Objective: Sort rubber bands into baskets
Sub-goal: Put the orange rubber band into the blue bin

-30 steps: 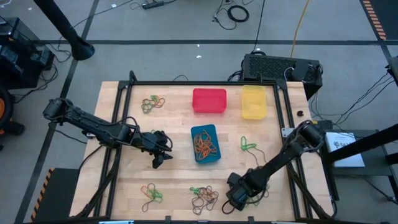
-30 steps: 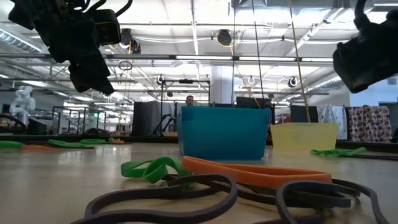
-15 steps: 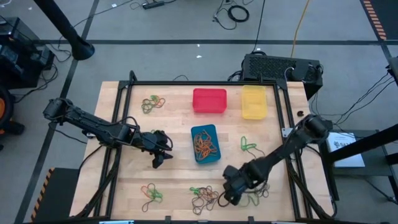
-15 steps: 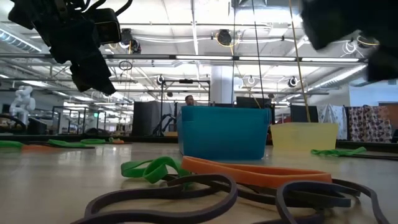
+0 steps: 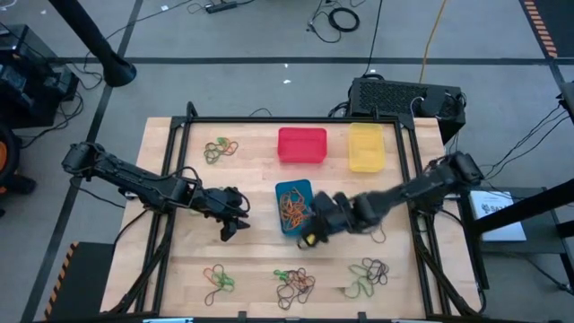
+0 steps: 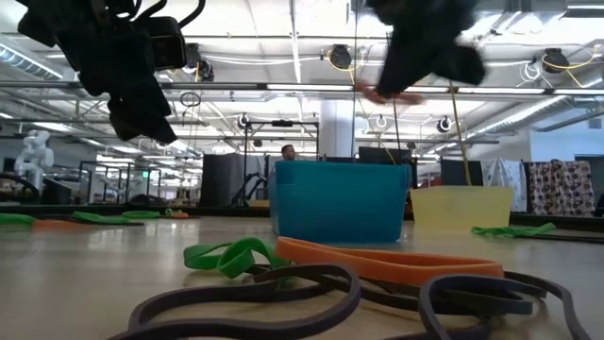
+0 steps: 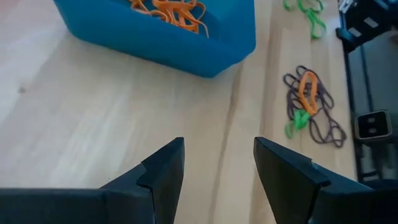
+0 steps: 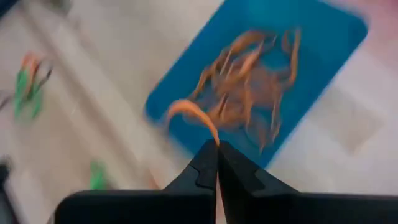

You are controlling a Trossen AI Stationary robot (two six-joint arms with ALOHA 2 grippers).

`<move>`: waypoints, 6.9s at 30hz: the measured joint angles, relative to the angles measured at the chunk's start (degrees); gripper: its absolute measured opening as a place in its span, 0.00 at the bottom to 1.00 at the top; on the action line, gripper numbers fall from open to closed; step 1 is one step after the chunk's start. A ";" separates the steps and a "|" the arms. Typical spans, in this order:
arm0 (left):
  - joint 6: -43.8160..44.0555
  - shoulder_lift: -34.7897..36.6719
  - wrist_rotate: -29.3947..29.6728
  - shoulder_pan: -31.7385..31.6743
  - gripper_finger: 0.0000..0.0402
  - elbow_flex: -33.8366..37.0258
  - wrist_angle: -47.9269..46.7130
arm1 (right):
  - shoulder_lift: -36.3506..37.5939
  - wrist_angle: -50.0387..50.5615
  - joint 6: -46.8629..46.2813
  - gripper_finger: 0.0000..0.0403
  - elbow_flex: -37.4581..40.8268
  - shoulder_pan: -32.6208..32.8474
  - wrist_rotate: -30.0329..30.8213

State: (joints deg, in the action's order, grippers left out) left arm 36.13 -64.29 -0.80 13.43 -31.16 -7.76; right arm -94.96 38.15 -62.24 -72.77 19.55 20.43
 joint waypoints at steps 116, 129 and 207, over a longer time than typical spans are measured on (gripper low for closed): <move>-6.75 -11.35 4.08 -20.31 0.02 -0.97 -37.28 | 0.72 -25.10 18.43 0.29 0.07 -5.46 -12.84; -7.10 1.75 8.68 -20.31 0.00 -8.58 -44.04 | 6.24 -14.00 17.71 0.29 0.04 -2.95 -12.65; -4.96 -16.06 -5.26 -7.58 0.26 -23.02 -1.53 | 4.51 -5.78 30.65 0.29 0.00 10.79 -5.82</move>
State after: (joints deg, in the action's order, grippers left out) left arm 31.17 -80.35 -6.06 5.86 -54.17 -9.29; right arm -90.46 32.37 -31.59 -72.77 30.34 14.61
